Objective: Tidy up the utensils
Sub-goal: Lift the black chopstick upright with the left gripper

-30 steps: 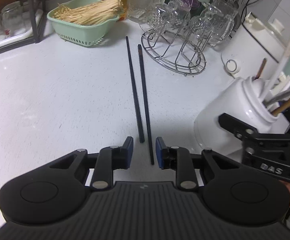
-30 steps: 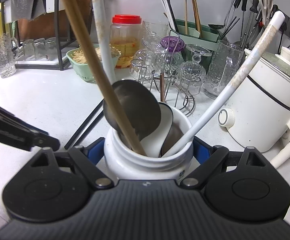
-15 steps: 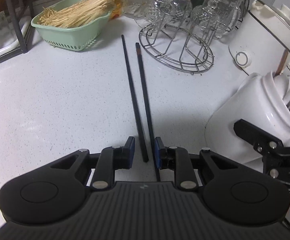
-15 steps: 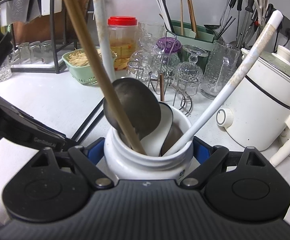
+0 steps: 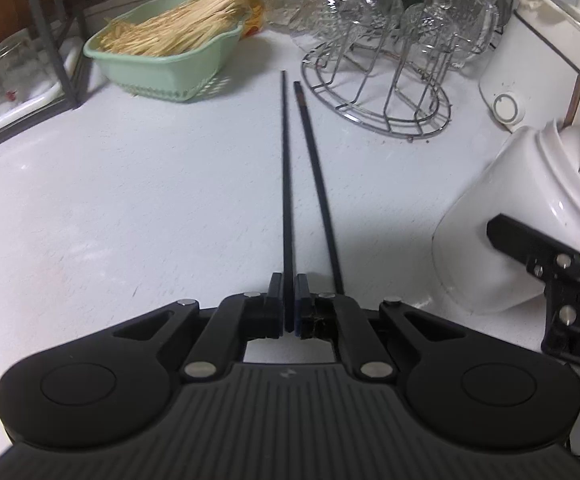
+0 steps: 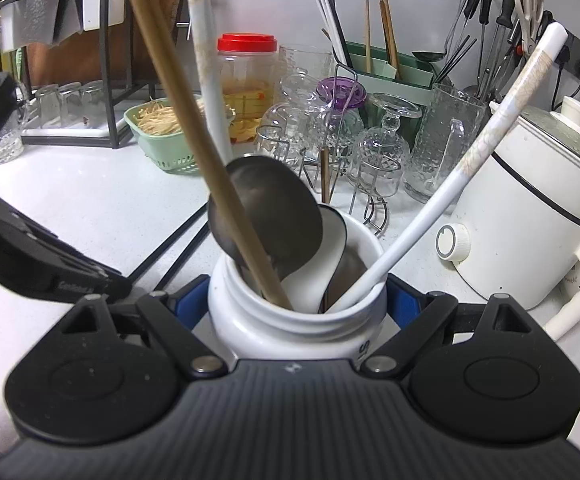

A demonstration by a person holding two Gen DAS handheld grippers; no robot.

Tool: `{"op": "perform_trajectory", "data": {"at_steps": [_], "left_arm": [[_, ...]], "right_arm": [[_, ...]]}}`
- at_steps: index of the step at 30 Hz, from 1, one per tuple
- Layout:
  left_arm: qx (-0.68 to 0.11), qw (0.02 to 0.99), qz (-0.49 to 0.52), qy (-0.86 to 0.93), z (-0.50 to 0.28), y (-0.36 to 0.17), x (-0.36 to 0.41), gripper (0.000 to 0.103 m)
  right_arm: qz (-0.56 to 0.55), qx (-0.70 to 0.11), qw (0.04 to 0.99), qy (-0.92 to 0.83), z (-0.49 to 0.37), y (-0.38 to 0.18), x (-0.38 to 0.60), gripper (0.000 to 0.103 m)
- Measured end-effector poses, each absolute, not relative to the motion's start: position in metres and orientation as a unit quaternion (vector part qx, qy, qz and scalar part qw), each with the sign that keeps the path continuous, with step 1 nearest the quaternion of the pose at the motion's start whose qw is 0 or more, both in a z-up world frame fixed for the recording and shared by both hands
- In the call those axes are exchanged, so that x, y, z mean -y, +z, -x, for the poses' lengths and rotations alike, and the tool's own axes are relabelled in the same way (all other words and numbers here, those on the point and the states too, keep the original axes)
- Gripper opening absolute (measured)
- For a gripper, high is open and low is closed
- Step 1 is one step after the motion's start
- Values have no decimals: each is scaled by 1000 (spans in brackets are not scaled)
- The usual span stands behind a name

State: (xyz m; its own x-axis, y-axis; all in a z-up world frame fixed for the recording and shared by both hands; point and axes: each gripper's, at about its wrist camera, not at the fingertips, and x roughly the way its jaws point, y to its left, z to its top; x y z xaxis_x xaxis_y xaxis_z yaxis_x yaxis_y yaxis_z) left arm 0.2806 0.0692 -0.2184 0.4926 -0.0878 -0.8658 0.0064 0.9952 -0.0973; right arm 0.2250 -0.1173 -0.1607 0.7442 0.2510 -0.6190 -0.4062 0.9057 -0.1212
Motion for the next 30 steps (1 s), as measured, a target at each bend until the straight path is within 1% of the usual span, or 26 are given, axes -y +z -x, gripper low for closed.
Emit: {"op": "perform_trajectory", "data": {"at_steps": [6, 18, 21, 30], "left_arm": [[-510, 859, 47, -14, -251, -214, -74, 5], [-500, 855, 137, 1, -151, -194, -90, 5], [-503, 849, 165, -3, -130, -195, -90, 5], [-532, 824, 191, -24, -84, -210, -74, 5]], "right_arm": [[129, -313, 922, 187, -226, -160, 119, 92], [136, -315, 916, 207, -218, -159, 116, 92], [137, -316, 915, 211, -215, -159, 116, 92], [142, -315, 911, 225, -199, -158, 113, 92]]}}
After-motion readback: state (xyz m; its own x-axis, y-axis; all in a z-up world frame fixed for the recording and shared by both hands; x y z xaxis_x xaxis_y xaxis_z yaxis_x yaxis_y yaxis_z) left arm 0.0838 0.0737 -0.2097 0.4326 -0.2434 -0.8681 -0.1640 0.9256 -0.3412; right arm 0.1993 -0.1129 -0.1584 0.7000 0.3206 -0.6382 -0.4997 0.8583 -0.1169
